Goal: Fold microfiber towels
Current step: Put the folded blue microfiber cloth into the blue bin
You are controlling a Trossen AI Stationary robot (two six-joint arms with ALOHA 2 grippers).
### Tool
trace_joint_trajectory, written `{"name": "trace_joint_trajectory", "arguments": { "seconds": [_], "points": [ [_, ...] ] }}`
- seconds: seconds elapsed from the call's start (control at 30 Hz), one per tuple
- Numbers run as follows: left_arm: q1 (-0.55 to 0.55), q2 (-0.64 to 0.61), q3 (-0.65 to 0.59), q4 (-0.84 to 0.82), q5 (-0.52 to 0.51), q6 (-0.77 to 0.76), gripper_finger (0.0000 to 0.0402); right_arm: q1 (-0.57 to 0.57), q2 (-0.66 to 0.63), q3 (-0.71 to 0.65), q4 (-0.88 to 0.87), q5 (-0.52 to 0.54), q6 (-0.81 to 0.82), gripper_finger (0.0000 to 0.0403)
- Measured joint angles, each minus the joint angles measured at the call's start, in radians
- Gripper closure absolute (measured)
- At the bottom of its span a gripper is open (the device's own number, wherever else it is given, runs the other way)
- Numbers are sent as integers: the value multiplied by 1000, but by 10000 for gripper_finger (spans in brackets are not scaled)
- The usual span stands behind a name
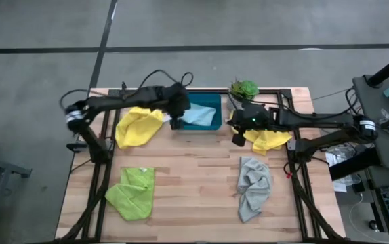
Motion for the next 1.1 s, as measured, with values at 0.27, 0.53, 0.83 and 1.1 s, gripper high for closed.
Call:
{"name": "trace_joint_trajectory", "arguments": {
  "seconds": [0.27, 0.53, 0.83, 1.1],
  "points": [
    [81, 167, 67, -9, 47, 73, 402, 0, -14, -26, 13, 0, 11, 394],
    [99, 259, 71, -1, 47, 119, 402, 0, -9, -32, 41, 3, 29, 394],
    [100, 321, 71, 29, 47, 118, 402, 0, -9, -34, 67, 3, 30, 394],
    [99, 330, 71, 29, 52, 83, 402, -2, -9, -34, 66, 4, 30, 394]
  ]
}}
